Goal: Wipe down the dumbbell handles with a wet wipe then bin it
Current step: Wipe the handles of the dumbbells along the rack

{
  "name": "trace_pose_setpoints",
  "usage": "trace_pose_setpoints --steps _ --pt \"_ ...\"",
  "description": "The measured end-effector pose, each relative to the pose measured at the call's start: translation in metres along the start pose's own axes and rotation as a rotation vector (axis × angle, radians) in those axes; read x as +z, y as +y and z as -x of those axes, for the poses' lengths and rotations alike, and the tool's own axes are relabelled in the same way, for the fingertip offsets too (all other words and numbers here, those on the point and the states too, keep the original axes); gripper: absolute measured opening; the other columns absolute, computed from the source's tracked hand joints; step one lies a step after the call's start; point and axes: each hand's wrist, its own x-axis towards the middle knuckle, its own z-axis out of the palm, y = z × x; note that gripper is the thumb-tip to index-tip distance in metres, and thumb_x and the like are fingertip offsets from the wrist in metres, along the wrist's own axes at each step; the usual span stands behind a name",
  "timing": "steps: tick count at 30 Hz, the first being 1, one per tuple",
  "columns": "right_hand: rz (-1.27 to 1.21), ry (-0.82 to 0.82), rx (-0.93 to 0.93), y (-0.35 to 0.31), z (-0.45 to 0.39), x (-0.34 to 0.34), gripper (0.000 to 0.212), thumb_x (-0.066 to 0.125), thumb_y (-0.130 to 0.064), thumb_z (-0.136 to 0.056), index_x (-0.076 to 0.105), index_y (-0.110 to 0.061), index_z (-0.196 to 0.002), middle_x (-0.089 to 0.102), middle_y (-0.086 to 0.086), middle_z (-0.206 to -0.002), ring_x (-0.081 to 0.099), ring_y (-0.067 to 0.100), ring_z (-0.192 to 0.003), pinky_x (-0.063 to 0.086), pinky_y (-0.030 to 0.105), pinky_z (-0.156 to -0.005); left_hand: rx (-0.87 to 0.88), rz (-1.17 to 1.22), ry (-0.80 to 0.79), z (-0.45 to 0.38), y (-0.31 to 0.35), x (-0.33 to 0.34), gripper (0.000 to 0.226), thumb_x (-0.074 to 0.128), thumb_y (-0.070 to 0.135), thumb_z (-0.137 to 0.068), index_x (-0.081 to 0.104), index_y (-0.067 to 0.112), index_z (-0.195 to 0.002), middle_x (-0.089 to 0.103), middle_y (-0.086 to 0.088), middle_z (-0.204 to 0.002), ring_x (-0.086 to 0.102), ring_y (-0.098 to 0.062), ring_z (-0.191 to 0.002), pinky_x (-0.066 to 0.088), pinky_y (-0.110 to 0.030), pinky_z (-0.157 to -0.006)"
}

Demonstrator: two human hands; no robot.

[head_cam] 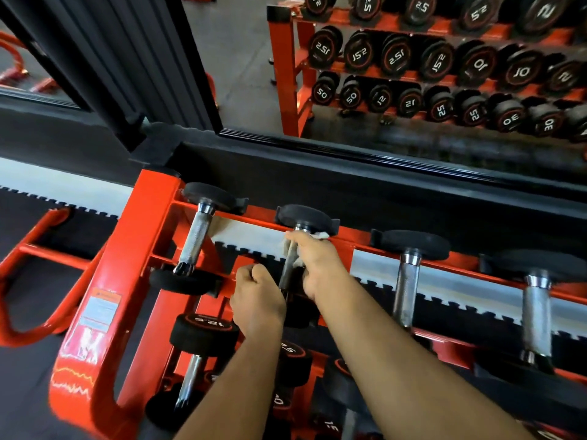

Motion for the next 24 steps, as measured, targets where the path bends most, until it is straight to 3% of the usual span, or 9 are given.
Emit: trace_pose_setpoints --steps 2,4,8,10,13,15,18,21,24 --pt "-0.004 0.073 0.0 0.001 0.0 0.005 0.018 0.074 -0.022 -0.081 0.07 -0.007 -0.089 0.066 0.006 -0.076 0.059 0.02 -0.072 0.048 0.032 -0.068 -0.002 -0.003 -0.005 -0.001 -0.001 0.0 0.03 0.033 0.038 -0.094 0.059 0.026 -0.102 0.063 0.0 -0.089 0.059 -0.031 -0.095 0.049 -0.051 -0.091" --pt "0.059 0.042 0.04 -0.006 -0.001 0.007 0.016 0.074 -0.021 -0.082 0.067 -0.007 -0.08 0.062 0.006 -0.068 0.056 0.019 -0.063 0.051 0.031 -0.068 0.009 0.003 -0.011 0.0 0.0 -0.001 0.033 0.031 0.041 -0.091 0.059 0.027 -0.101 0.064 0.0 -0.089 0.059 -0.031 -0.095 0.049 -0.052 -0.091" --pt "-0.022 -0.218 0.099 -0.011 -0.011 -0.005 0.03 0.075 -0.029 -0.086 0.063 -0.009 -0.067 0.063 0.006 -0.068 0.063 0.022 -0.066 0.056 0.039 -0.091 0.011 0.003 -0.017 0.002 0.0 -0.001 0.029 0.031 0.041 -0.092 0.057 0.03 -0.095 0.063 0.0 -0.087 0.059 -0.029 -0.09 0.051 -0.054 -0.089" --pt "-0.067 -0.206 0.052 0.001 -0.015 -0.011 0.029 0.074 -0.029 -0.086 0.064 -0.009 -0.067 0.066 0.007 -0.073 0.065 0.023 -0.071 0.054 0.043 -0.097 0.017 -0.005 -0.016 0.002 -0.001 -0.001 0.031 0.029 0.044 -0.09 0.057 0.031 -0.096 0.063 0.001 -0.087 0.059 -0.029 -0.092 0.05 -0.055 -0.09" --pt "0.008 -0.016 -0.001 0.011 -0.012 0.001 0.015 0.07 -0.022 -0.082 0.067 -0.01 -0.074 0.068 0.008 -0.072 0.064 0.022 -0.069 0.056 0.036 -0.074 0.013 0.003 -0.016 0.0 -0.001 -0.001 0.039 0.025 0.048 -0.086 0.058 0.032 -0.098 0.065 0.001 -0.09 0.059 -0.032 -0.098 0.049 -0.056 -0.093" --pt "0.043 0.053 0.027 0.006 -0.011 0.01 0.011 0.068 -0.017 -0.077 0.065 -0.01 -0.07 0.064 0.01 -0.067 0.061 0.021 -0.059 0.052 0.033 -0.069 0.012 -0.008 -0.021 -0.001 -0.002 -0.001 0.042 0.024 0.05 -0.083 0.058 0.032 -0.098 0.065 0.002 -0.09 0.059 -0.033 -0.098 0.049 -0.056 -0.093" --pt "0.045 -0.111 0.103 -0.005 -0.011 0.007 0.031 0.067 -0.019 -0.084 0.054 -0.012 -0.057 0.053 0.009 -0.061 0.056 0.02 -0.05 0.05 0.036 -0.072 0.019 0.006 -0.03 0.001 0.0 -0.002 0.043 0.023 0.051 -0.081 0.058 0.032 -0.097 0.065 0.001 -0.088 0.06 -0.033 -0.096 0.05 -0.056 -0.091" --pt "-0.094 -0.205 0.143 0.002 -0.014 -0.011 0.026 0.075 -0.028 -0.086 0.067 -0.009 -0.071 0.064 0.011 -0.072 0.064 0.026 -0.067 0.056 0.039 -0.081 0.013 0.0 -0.032 0.001 -0.002 -0.001 0.044 0.022 0.053 -0.08 0.058 0.033 -0.096 0.066 0.0 -0.088 0.06 -0.033 -0.097 0.05 -0.057 -0.091" --pt "-0.004 -0.074 0.049 0.011 -0.01 -0.005 0.016 0.074 -0.022 -0.08 0.072 -0.006 -0.083 0.069 0.012 -0.077 0.066 0.027 -0.073 0.059 0.043 -0.085 0.01 -0.004 -0.024 0.0 -0.003 0.0 0.044 0.023 0.053 -0.081 0.058 0.033 -0.097 0.067 -0.002 -0.091 0.06 -0.034 -0.098 0.049 -0.057 -0.092"
